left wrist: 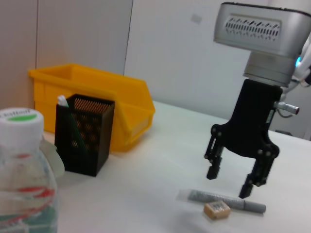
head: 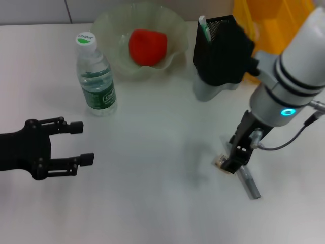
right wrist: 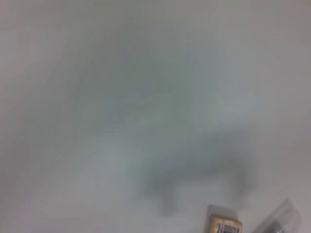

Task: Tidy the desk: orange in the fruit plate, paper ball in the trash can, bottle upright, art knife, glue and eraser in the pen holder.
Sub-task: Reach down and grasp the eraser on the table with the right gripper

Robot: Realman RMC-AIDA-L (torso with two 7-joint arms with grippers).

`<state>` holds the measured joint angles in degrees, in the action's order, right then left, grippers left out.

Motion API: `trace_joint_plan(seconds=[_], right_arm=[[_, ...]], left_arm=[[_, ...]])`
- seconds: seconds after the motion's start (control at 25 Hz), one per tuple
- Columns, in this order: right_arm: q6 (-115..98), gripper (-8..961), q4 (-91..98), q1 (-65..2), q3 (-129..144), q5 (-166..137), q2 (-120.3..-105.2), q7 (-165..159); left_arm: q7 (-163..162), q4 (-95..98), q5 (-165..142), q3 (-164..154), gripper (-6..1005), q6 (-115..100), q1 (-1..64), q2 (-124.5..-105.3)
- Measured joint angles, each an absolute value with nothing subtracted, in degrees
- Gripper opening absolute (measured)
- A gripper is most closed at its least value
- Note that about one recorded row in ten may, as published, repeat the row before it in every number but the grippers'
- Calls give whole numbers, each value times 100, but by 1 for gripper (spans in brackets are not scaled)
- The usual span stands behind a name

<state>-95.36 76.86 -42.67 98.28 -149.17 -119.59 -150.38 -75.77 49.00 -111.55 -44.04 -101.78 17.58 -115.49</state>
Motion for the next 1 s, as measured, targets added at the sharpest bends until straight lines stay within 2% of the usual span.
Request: trace_joint_plan(seconds=[1.0], right_arm=[[-8642,624,6419,-4693,10200,-14677,-11977,-15109]], left_arm=[[-7576,4851,-11251,-4365,785,-10001,1775,-11606]])
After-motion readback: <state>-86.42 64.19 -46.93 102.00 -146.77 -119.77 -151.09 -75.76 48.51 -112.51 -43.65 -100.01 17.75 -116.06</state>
